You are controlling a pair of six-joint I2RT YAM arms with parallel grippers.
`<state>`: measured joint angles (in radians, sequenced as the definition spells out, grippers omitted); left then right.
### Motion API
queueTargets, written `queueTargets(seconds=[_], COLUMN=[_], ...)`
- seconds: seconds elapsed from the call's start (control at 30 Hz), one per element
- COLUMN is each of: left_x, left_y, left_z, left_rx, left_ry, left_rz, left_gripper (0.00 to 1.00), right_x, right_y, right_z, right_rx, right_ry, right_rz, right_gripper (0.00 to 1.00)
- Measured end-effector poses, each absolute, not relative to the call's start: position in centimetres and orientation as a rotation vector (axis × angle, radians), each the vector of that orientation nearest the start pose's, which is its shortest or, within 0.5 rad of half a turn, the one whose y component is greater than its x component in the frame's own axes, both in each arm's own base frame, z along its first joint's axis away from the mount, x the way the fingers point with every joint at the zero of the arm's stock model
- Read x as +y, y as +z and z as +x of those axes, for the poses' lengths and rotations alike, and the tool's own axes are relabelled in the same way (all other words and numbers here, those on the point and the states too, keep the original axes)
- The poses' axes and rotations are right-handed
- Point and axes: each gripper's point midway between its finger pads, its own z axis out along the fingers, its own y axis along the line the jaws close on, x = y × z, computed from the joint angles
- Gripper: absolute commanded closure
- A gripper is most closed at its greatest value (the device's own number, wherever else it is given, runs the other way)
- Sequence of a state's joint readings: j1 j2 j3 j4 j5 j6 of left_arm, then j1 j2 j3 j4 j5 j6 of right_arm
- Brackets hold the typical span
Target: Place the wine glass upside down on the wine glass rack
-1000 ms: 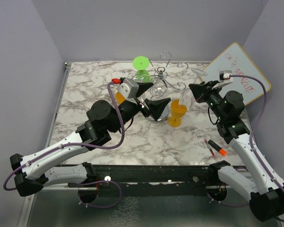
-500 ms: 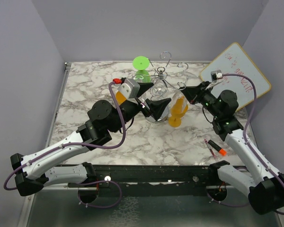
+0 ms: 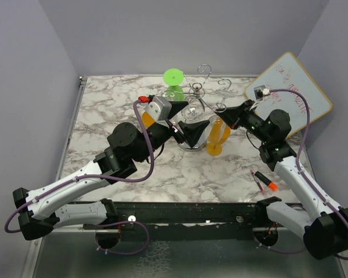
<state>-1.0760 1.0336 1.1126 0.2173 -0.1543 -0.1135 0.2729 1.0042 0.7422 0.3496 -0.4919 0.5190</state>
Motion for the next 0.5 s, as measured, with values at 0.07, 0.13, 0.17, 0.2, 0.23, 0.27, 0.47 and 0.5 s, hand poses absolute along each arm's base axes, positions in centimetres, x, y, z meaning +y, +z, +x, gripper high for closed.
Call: queueTargets(seconds=[0.07,0.13,0.17,0.2,0.23,0.27,0.47,0.5], left_x=[-31.9,-31.9,-31.9,-31.9,-31.9,-31.9,-32.0,-32.0], left_y=[45.2,45.2,45.1,45.1,45.1,45.0,44.8,44.8], left_z=[19.7,19.7,19.7,19.8,19.8,19.8,19.8,19.8], left_rx=[1.241,1.242,1.243,1.244,1.245,1.246,1.253,1.254], left_ry=[-0.919,-0.919,-0.918,-0.918,-0.918,-0.917,-0.915,-0.914], left_rz=[0.492,0.492,0.493,0.493,0.494,0.495,0.499,0.499], left_gripper=[0.03,0.03,0.03,0.03,0.03,0.03,0.03,0.02], right_x=[19.4,19.5,19.6,19.6,19.6,19.7,20.2,20.3], right_y=[31.3,31.2,31.2,31.1,31.0,31.0,30.4,30.3], right_z=[30.9,30.8,30.7,30.7,30.7,30.7,30.6,30.5], right_rx=[1.563,1.566,1.567,1.569,1.572,1.575,1.596,1.599], right_ry=[1.007,1.016,1.019,1.021,1.024,1.026,1.067,1.076], right_rz=[-0.238,-0.246,-0.248,-0.249,-0.249,-0.249,-0.264,-0.269], right_gripper=[0.99,0.99,0.99,0.99,0.99,0.99,0.99,0.99])
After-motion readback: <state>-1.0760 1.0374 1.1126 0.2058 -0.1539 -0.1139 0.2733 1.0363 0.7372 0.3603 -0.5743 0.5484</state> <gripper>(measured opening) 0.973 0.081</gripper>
